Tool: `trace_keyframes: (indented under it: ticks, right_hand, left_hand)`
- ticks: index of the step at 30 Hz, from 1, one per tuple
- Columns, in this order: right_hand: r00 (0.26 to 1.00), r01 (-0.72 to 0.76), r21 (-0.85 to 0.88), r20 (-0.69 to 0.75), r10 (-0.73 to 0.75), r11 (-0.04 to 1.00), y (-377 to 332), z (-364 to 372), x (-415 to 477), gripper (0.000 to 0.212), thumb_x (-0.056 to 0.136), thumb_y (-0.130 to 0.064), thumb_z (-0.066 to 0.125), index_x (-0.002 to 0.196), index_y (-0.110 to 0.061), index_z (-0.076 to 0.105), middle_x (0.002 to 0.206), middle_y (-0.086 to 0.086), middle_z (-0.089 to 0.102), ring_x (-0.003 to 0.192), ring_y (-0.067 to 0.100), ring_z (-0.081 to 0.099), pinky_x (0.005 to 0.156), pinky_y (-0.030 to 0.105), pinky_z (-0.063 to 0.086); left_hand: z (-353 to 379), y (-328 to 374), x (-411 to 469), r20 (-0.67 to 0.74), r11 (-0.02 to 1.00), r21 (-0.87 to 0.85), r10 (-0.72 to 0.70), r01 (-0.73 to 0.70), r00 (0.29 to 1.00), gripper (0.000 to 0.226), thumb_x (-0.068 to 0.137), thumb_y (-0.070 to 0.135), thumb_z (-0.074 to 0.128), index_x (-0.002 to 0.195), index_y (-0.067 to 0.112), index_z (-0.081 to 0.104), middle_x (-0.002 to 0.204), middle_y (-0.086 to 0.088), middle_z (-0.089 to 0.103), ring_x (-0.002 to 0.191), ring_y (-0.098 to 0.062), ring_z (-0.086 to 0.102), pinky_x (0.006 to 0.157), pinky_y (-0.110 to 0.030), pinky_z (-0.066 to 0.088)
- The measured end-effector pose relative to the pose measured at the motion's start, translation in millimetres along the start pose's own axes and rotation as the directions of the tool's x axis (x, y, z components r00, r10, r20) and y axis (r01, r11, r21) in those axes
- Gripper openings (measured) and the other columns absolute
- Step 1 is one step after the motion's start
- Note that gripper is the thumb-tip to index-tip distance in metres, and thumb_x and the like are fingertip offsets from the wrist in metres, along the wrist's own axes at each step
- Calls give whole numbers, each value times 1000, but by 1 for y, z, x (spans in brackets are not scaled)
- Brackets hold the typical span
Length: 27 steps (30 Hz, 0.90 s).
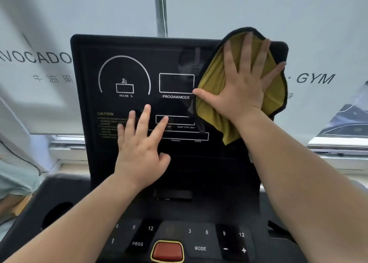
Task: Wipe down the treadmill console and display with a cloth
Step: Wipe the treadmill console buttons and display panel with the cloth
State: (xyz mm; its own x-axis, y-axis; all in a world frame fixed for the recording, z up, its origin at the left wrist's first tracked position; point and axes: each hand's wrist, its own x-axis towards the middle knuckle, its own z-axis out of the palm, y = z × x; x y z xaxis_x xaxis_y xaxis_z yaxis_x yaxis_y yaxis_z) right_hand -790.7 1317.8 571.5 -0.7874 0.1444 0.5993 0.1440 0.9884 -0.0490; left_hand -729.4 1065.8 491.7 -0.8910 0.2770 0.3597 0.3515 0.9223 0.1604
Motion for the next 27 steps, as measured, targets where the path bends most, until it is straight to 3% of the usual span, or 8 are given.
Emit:
trace_keyframes:
  ticks: [5, 11, 15, 19, 23, 25, 27]
  right_hand:
    - [956, 289, -83, 77, -283, 954, -22, 18, -42, 120, 67, -106, 25, 164, -38, 4, 173, 11, -9, 155, 49, -12, 110, 84, -1]
    - [857, 514, -111, 86, -508, 850, 24, 58, -132, 99, 80, -93, 40, 162, -41, 22, 172, 7, 13, 157, 46, 6, 112, 84, 3]
    - [879, 476, -175, 70, -471, 862, 60, 45, -104, 105, 76, -98, 37, 162, -40, 19, 172, 8, 8, 157, 47, 4, 112, 83, 5]
    - [963, 269, -151, 8, -271, 951, 59, 17, -40, 111, 73, -98, 35, 163, -37, 17, 174, 11, 1, 157, 47, -4, 114, 81, 1]
    - [992, 126, -87, -14, -128, 988, 29, -2, 7, 116, 73, -99, 35, 164, -35, 3, 173, 10, -9, 157, 45, -10, 117, 78, -2]
    - [989, 142, -51, -30, -144, 989, 13, 0, 10, 116, 75, -97, 34, 165, -32, 1, 173, 9, -8, 157, 44, -9, 118, 75, -4]
    - [967, 253, -66, -27, -255, 965, 3, 7, 0, 114, 78, -95, 35, 165, -31, 3, 174, 8, -5, 158, 43, -6, 120, 73, -5]
  left_hand:
    - [-5, 8, 19, 29, 1000, 1, -21, 20, 999, 93, 77, 36, 69, 158, 37, 24, 171, -4, 0, 155, -38, -2, 120, -68, 12]
    - [6, 8, 20, 17, 1000, -30, -6, 6, 1000, 95, 75, 35, 71, 158, 33, 24, 170, -8, 2, 155, -40, -3, 115, -70, 25]
    - [5, 5, 20, 0, 999, -45, 0, 0, 1000, 91, 76, 38, 70, 157, 33, 27, 170, -8, 7, 154, -40, 0, 112, -69, 32]
    - [5, 2, 19, -4, 998, -53, 13, -13, 1000, 91, 76, 38, 70, 157, 35, 26, 170, -7, 8, 154, -39, 1, 110, -68, 36]
    - [3, 2, 20, 5, 998, -52, 26, -25, 1000, 90, 77, 42, 67, 157, 34, 26, 170, -8, 7, 154, -40, 1, 112, -68, 33]
    - [3, 1, 20, 4, 998, -57, 27, -26, 1000, 89, 77, 44, 64, 157, 34, 28, 170, -8, 9, 154, -41, 2, 112, -68, 33]
    - [3, 1, 21, -7, 998, -56, 22, -23, 1000, 87, 75, 46, 60, 156, 33, 30, 169, -9, 11, 153, -41, 4, 111, -68, 34]
